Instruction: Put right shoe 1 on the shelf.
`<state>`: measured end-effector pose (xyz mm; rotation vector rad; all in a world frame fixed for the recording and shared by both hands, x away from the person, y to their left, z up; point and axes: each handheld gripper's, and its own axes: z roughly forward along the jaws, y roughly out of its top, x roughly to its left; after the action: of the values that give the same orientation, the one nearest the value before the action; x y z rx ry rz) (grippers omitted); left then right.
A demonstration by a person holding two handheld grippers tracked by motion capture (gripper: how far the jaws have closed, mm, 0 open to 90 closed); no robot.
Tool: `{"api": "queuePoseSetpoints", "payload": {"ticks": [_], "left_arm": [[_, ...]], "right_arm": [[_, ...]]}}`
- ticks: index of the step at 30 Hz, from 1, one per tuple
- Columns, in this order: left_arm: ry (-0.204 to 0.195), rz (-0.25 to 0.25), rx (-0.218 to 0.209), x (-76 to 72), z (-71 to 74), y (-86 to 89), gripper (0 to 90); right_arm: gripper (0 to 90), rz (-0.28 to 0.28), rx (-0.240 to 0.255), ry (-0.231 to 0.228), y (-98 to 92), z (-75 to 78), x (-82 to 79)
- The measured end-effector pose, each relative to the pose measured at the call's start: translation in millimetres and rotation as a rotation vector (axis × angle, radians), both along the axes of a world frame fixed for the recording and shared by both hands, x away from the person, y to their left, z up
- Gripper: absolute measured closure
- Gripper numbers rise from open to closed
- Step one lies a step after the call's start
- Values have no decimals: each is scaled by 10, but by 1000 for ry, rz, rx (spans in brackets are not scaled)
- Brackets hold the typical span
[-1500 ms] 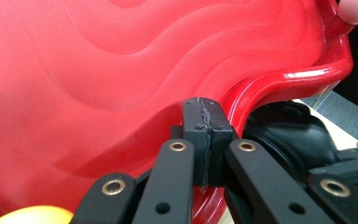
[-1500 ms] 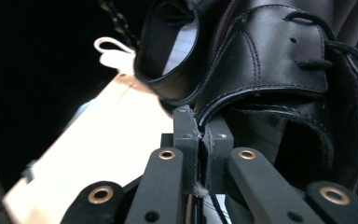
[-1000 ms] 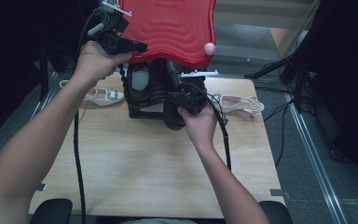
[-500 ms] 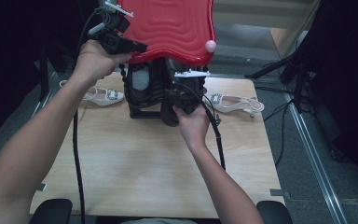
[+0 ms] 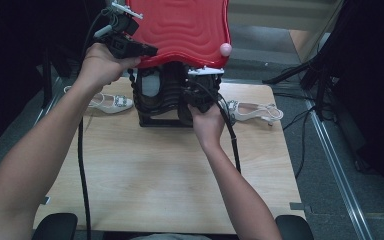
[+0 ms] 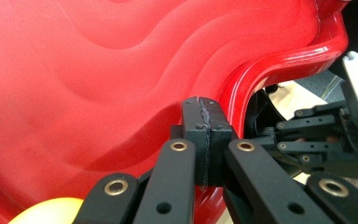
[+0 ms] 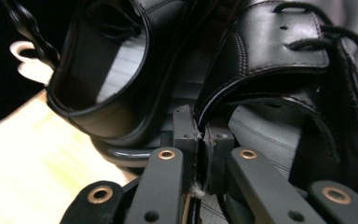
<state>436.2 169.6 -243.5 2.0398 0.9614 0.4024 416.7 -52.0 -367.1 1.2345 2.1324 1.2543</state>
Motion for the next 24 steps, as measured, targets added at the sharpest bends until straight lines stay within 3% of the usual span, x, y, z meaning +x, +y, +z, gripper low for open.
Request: {"api": "queuePoseSetpoints", "payload": {"ticks": [2, 5, 8, 12, 16, 24], "left_arm": [[1, 1, 3, -1, 2, -2, 900], [-6, -2, 2, -12, -4, 6, 900], [-9, 0, -2, -17, -9, 4, 900], [-9, 8, -7, -15, -12, 2, 900], [-9, 10, -11, -17, -14, 1, 900], [-11, 12, -8, -15, -14, 2, 900]], "right_arm": [[865, 18, -22, 7, 24, -21, 25], [854, -8, -78, -10, 63, -68, 17], [827, 0, -68, -19, 48, -76, -1], [708, 12, -34, 15, 26, -72, 20], [700, 26, -64, 18, 61, -87, -4], [647, 33, -31, 45, 20, -27, -38]]}}
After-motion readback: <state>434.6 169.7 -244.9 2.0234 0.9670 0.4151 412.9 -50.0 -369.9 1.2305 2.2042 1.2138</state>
